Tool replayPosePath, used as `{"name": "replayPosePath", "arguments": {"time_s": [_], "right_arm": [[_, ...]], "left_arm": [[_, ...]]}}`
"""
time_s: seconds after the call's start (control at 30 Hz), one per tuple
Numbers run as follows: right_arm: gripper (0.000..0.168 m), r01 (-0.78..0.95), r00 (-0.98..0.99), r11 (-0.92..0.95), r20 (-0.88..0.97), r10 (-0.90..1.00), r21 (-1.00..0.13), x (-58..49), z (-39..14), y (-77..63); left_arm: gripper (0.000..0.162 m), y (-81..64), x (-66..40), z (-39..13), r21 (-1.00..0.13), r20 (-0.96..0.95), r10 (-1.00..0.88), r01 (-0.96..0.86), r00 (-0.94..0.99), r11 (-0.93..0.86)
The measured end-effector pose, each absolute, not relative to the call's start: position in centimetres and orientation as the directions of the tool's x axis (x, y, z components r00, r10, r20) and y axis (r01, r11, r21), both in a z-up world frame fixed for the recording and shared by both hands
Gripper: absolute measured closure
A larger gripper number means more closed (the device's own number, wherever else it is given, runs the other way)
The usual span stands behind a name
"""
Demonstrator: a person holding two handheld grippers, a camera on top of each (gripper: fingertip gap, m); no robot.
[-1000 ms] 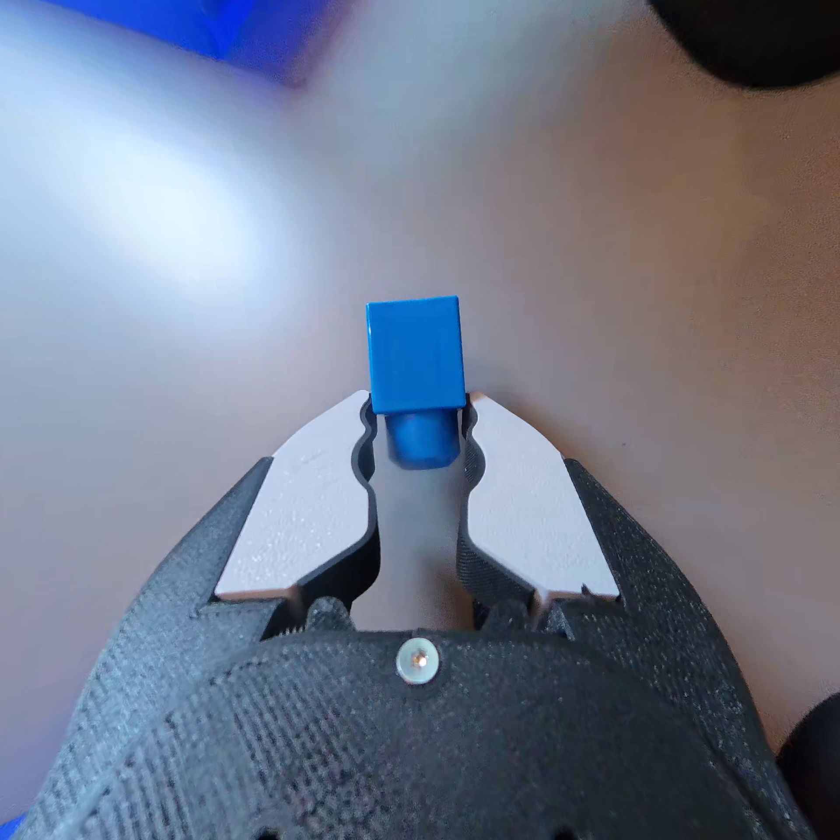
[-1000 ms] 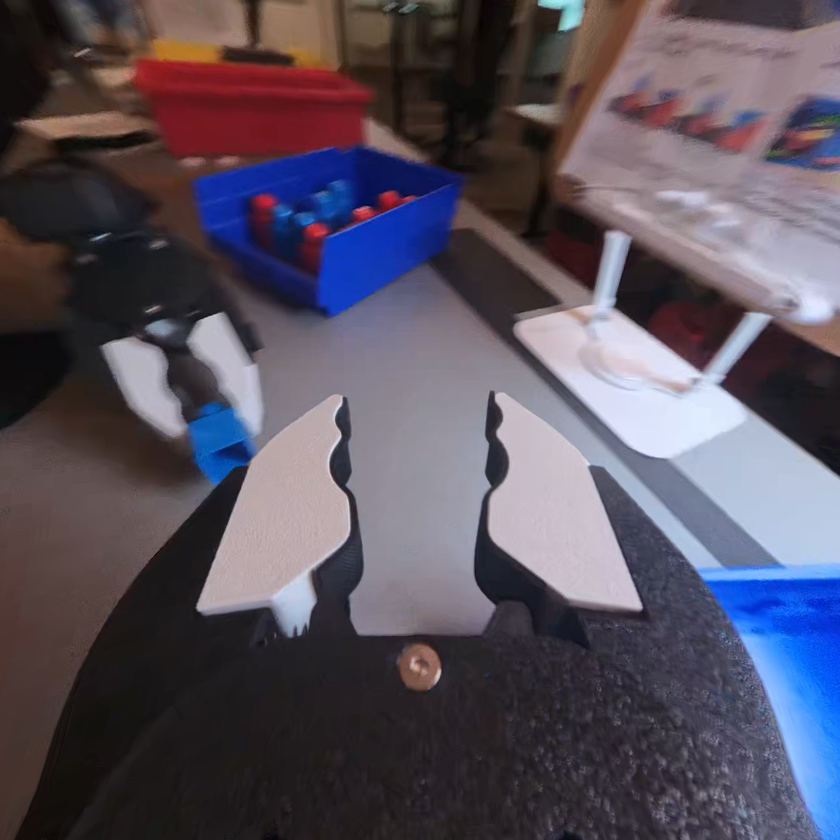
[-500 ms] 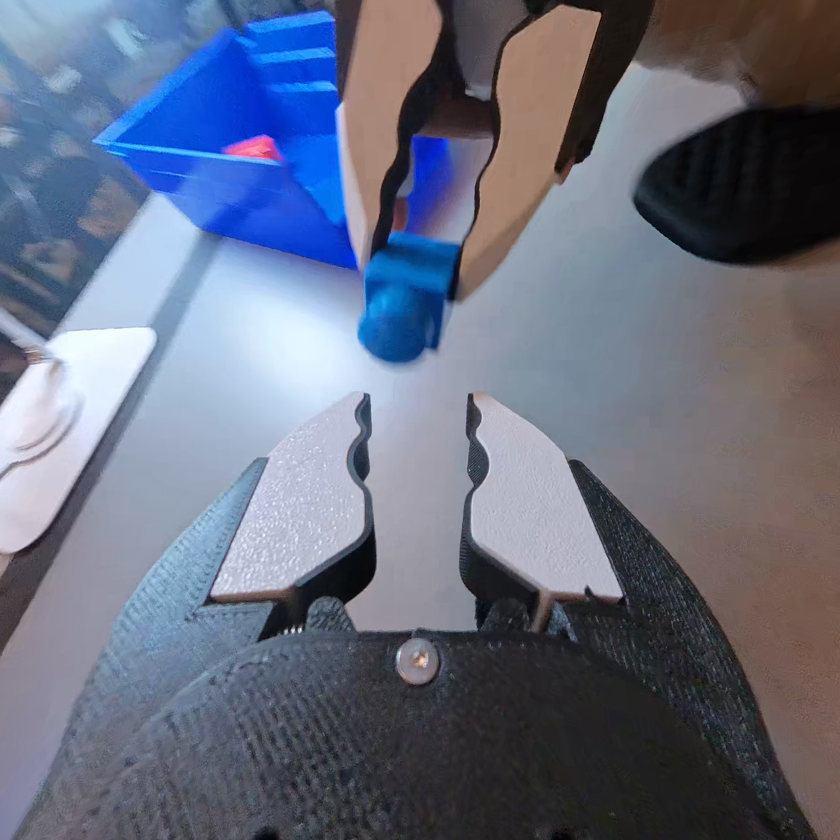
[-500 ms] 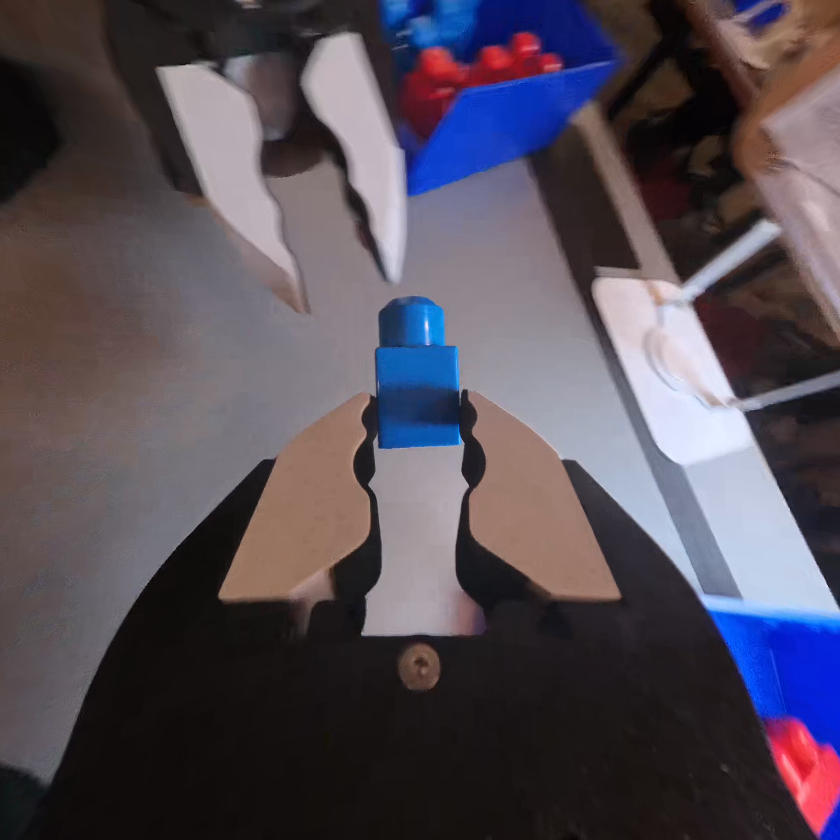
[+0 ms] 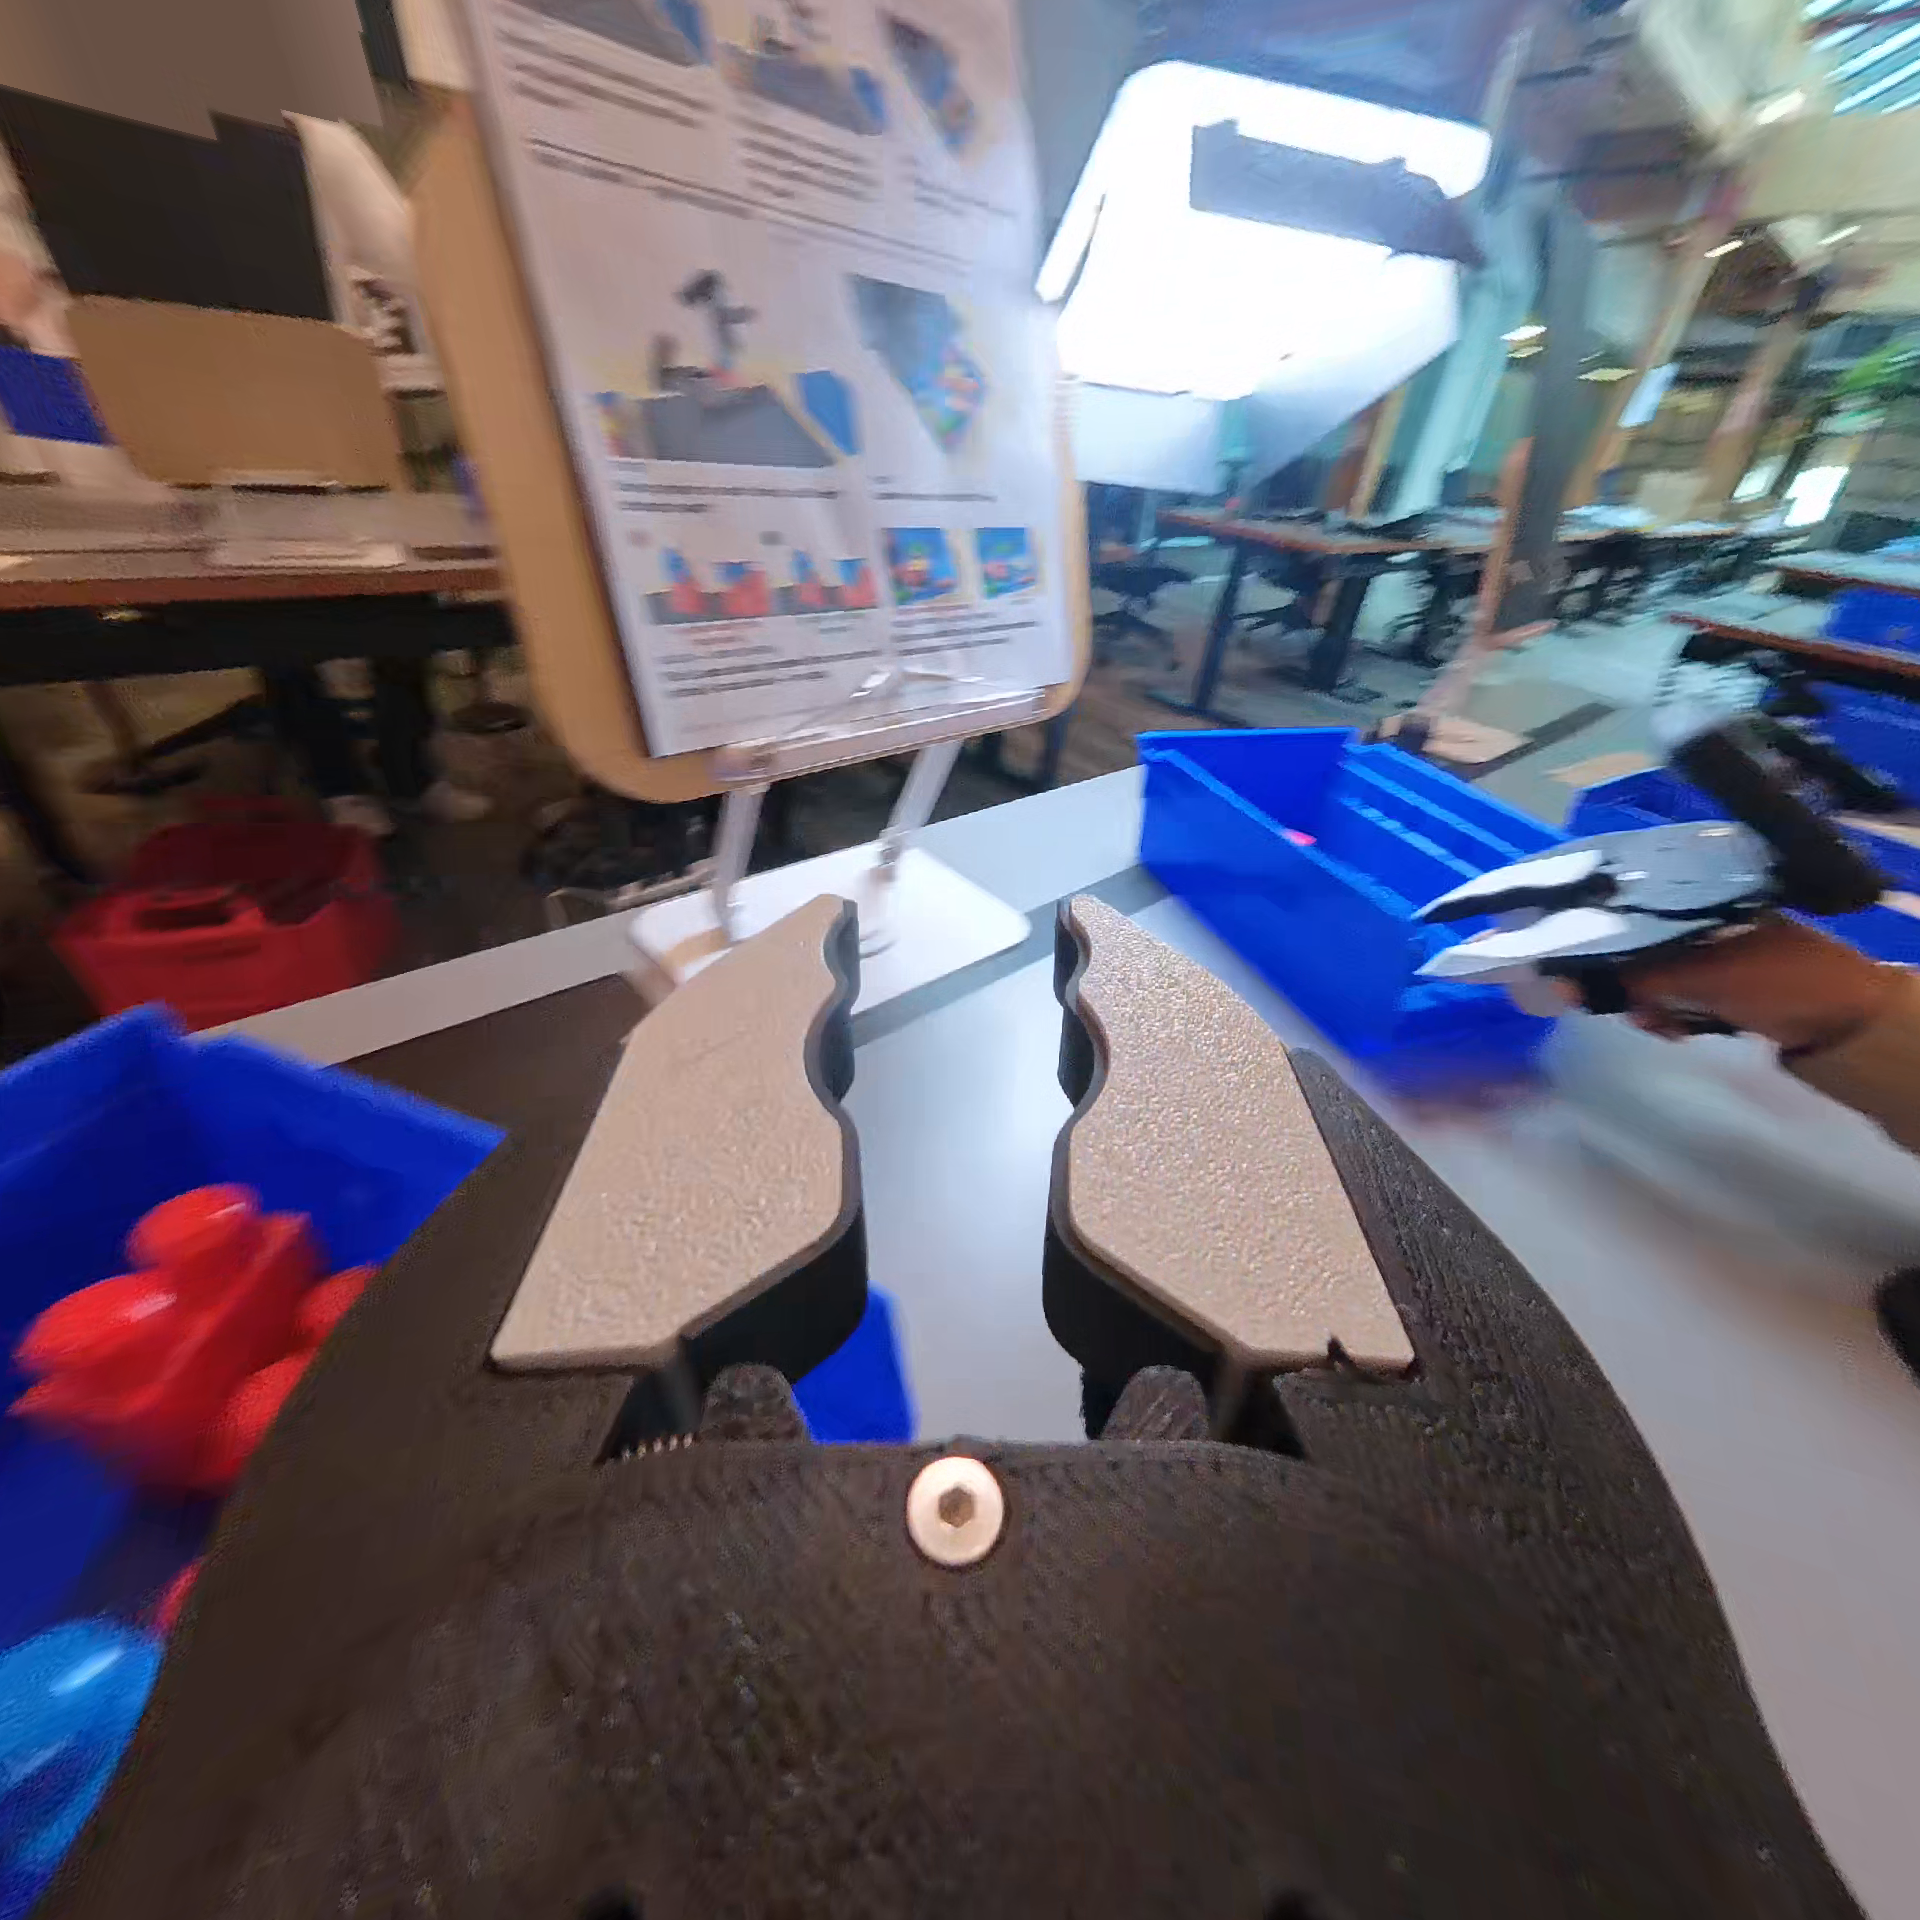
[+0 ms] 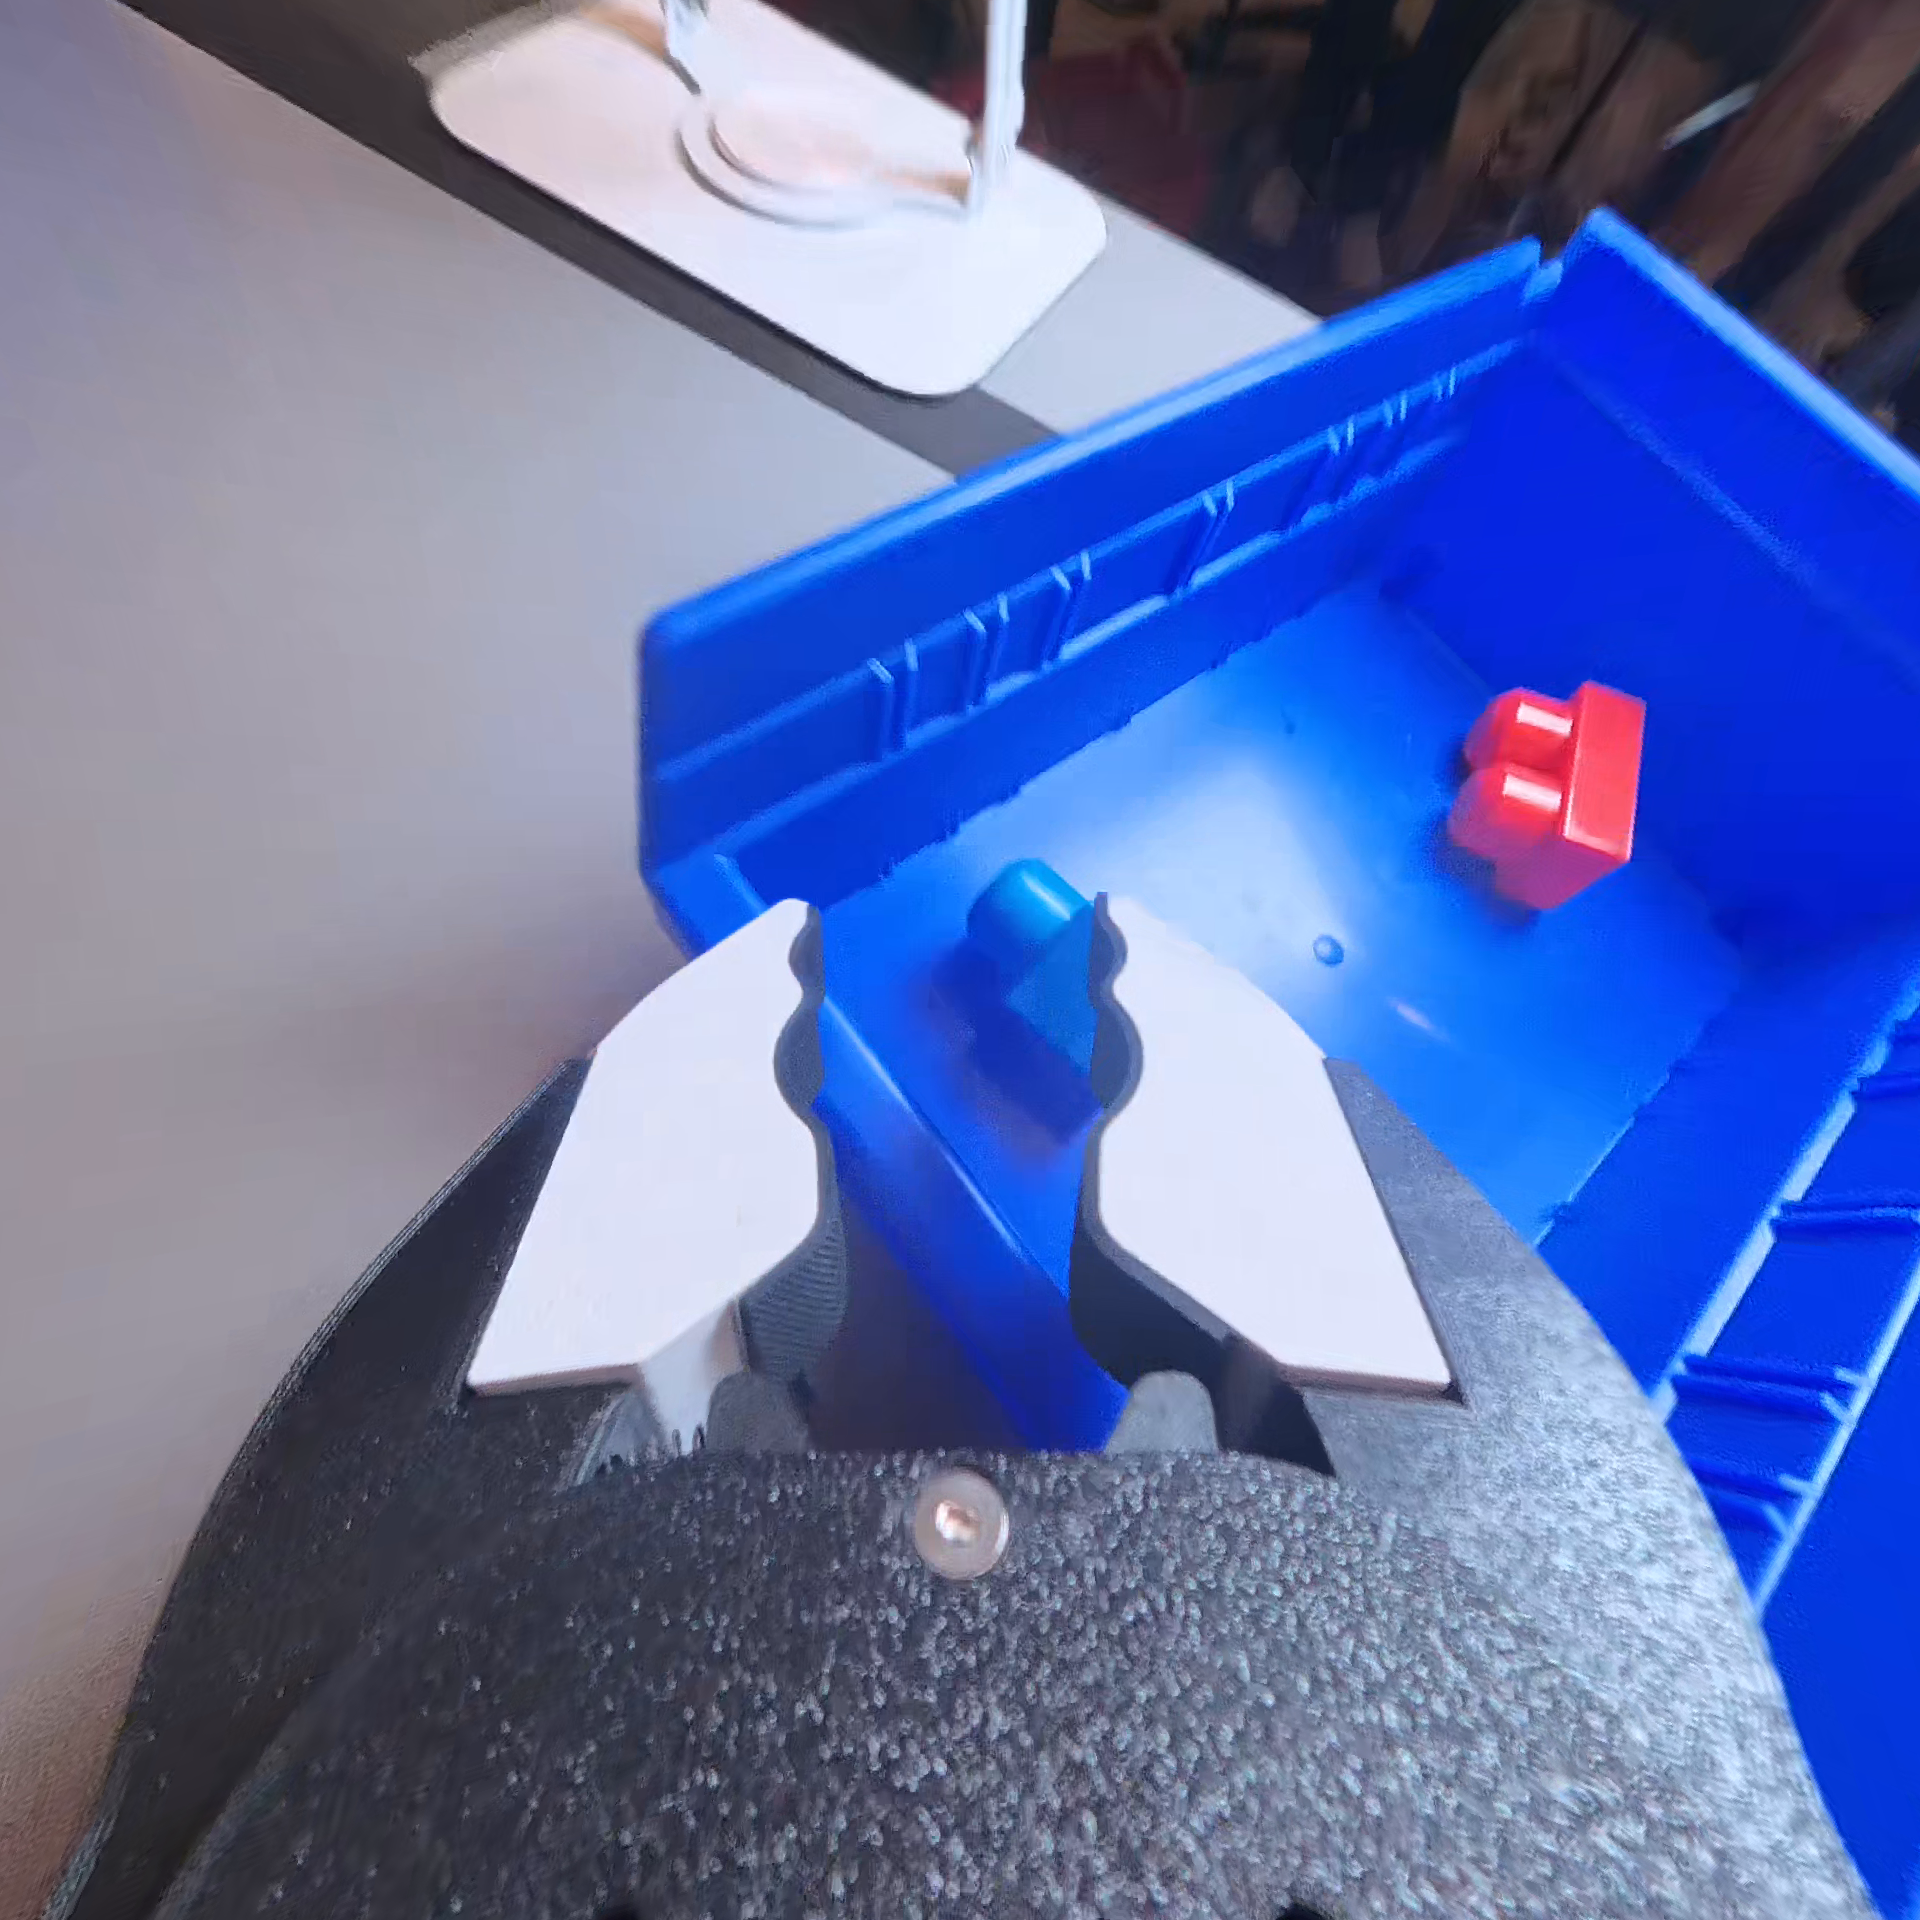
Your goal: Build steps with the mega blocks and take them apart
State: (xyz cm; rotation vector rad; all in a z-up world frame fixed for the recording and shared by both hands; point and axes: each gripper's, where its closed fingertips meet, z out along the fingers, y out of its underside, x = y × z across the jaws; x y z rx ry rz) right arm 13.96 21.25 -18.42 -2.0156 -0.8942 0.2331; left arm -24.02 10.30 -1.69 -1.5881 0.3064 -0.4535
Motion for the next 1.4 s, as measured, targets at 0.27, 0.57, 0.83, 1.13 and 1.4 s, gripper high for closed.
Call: {"name": "replayPosePath", "arguments": {"time_s": [0.27,0.57,0.83,1.13,1.4], "right_arm": [[0.119,0.471,0.593,-0.058,0.267,0.76,-0.88,8.8,-13.1,17.4],[0.128,0.545,0.446,0.151,0.438,0.78,-0.825,5.2,-12.6,13.7],[0.129,0.427,0.402,0.15,0.336,0.852,-0.892,3.0,-12.0,11.4],[0.111,-0.101,-0.187,-0.343,-0.321,0.928,-0.934,-1.6,-5.6,0.2],[0.133,-0.116,-0.421,-0.594,-0.502,0.755,-0.796,-1.6,-3.7,-2.3]], "left_arm": [[0.108,9.9,-32.8,-10.7,-0.792,-0.145,-0.288,-0.285,0.947,-0.54],[0.126,11.3,-33.3,-18.9,-0.426,-0.522,-0.449,-0.677,0.726,-0.6],[0.128,10.8,-28.9,-10.2,-0.718,-0.484,-0.426,-0.625,0.764,-0.306],[0.129,-4.4,-8.9,1.6,-0.904,-0.412,-0.877,0.009,0.246,0.427],[0.129,-4.6,-4.0,-2.7,-0.887,-0.461,-0.868,-0.129,0.184,0.443]]}}
